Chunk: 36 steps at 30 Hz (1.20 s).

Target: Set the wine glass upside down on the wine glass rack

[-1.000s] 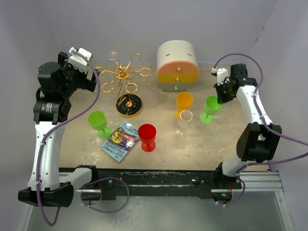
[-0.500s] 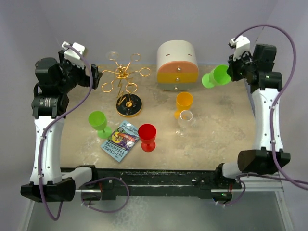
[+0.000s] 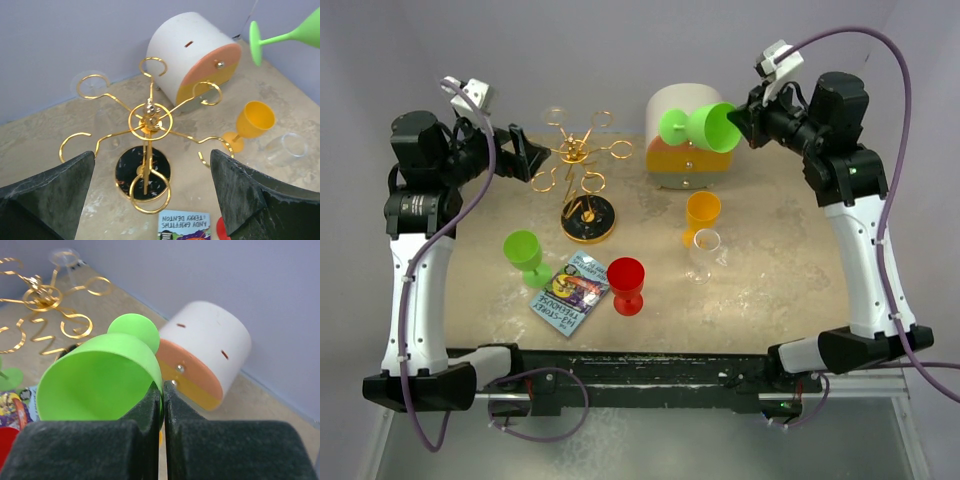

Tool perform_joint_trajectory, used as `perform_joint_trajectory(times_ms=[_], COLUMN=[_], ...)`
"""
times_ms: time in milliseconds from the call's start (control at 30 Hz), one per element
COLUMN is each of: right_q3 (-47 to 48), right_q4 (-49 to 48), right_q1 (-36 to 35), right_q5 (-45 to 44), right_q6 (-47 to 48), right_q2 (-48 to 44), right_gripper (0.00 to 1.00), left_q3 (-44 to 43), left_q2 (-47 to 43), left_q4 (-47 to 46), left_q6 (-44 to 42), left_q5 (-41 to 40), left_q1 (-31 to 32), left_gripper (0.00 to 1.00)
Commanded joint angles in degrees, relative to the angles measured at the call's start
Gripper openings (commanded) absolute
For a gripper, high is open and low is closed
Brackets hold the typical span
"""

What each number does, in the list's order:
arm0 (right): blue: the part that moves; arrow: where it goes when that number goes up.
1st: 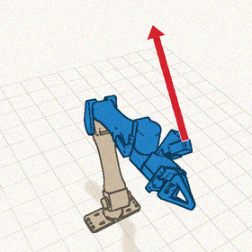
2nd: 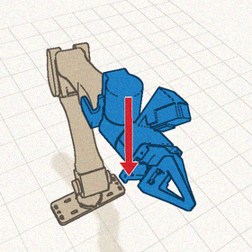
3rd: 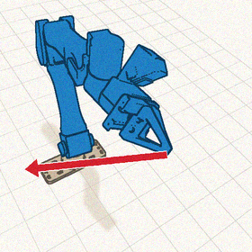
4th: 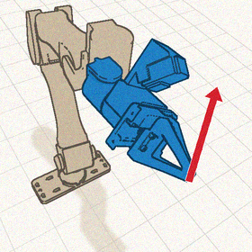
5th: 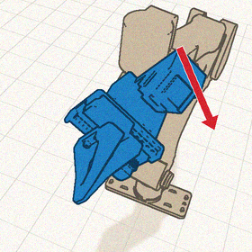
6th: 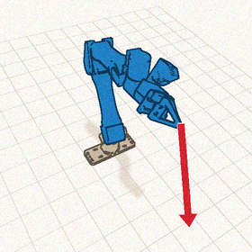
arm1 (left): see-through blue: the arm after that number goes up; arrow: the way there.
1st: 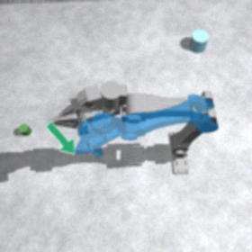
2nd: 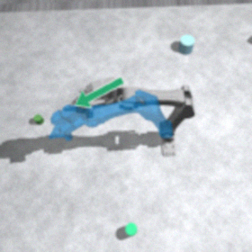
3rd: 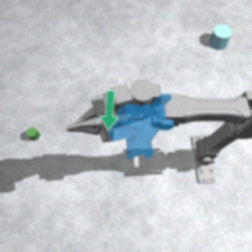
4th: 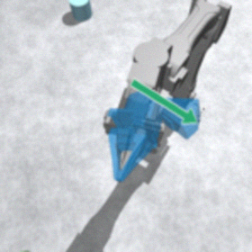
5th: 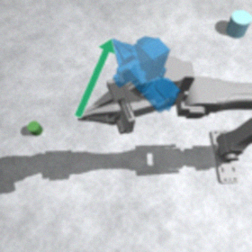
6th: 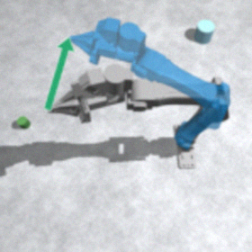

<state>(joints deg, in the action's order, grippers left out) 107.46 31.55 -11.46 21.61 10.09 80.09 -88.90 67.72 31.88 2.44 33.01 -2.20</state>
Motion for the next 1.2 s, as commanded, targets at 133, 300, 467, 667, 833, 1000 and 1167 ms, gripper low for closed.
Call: perform_joint_trajectory(times_ms=[133, 300, 467, 667, 833, 1000, 1167], right_q3=[3.56, 6.06, 4.05, 2.38, 2.56, 3.13, 3.07], right_q4=[-12.73, -13.80, -15.95, -16.49, -16.18, -15.55, -15.20], right_q1=[-4.71, -6.42, -7.14, -8.03, -9.01, -10.08, -11.00], right_q5=[8.10, 10.45, 11.00, 11.61, 12.86, 12.62, 12.67], right_q6=[-9.73, -13.96, -16.50, -15.73, -15.41, -14.74, -13.63], right_q2=[0.20, 1.35, 0.09, -1.33, -0.89, 0.02, 0.31], right_gripper=[0.00, 0.00, 0.00, 0.00, 0.00, 0.00, 0.00], left_q3=[-4.83, -6.13, -7.85, -6.33, -4.58, -4.61, -3.87], left_q2=[0.99, 2.00, 3.31, 4.45, 5.62, 6.65, 7.26], left_q4=[-3.23, -4.37, -5.38, -9.95, -14.74, -16.15, -16.09], left_q6=[4.99, 7.23, 10.13, 14.50, 18.96, 20.30, 20.84], left_q5=[1.19, 2.26, 4.11, 6.31, 8.72, 7.61, 6.48], left_q1=[9.63, 13.20, 14.46, 15.63, 16.41, 17.37, 17.81], left_gripper=[0.96, 0.94, 0.92, 0.86, 0.72, 0.69, 0.61])
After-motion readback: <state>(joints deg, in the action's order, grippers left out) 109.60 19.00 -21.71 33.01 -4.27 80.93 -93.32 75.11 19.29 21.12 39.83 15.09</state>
